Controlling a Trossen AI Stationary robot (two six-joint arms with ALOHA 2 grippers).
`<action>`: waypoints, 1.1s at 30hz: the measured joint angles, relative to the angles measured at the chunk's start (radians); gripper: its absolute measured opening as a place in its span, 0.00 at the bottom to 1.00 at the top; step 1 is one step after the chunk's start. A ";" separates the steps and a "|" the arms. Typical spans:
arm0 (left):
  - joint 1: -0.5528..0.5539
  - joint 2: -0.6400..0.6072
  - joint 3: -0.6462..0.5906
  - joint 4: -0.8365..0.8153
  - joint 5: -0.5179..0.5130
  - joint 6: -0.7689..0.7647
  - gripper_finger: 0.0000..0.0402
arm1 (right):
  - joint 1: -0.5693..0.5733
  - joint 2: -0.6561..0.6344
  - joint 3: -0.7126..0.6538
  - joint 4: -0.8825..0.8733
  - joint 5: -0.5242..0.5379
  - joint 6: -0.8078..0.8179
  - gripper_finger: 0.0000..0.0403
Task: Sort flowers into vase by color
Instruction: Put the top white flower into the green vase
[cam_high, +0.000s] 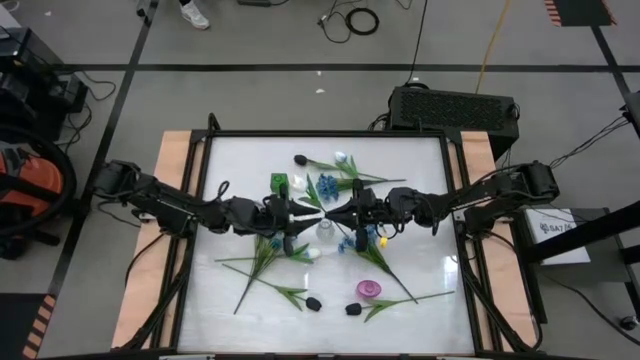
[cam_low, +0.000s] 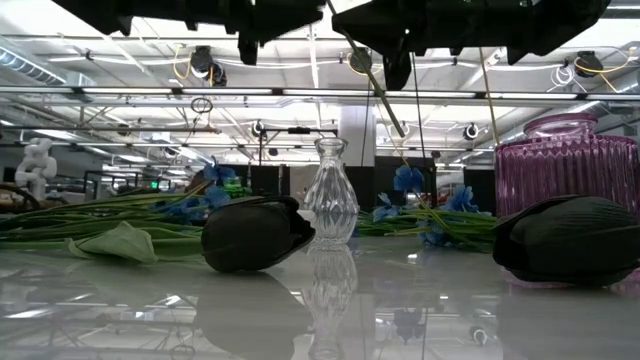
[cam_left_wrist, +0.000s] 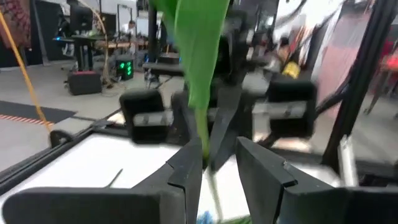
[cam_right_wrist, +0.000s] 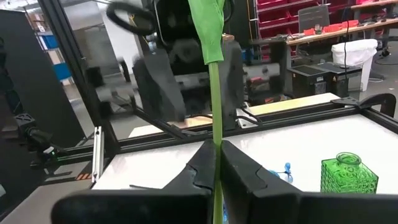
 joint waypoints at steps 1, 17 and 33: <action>0.007 0.001 0.000 -0.010 0.000 0.001 0.26 | 0.000 0.000 0.000 0.000 0.000 0.001 0.02; 0.080 0.037 -0.001 0.079 0.106 -0.033 0.26 | 0.000 0.000 0.000 -0.013 0.000 -0.015 0.02; 0.096 0.043 -0.001 0.115 0.150 -0.058 0.48 | 0.006 0.000 0.000 -0.026 -0.004 -0.015 0.02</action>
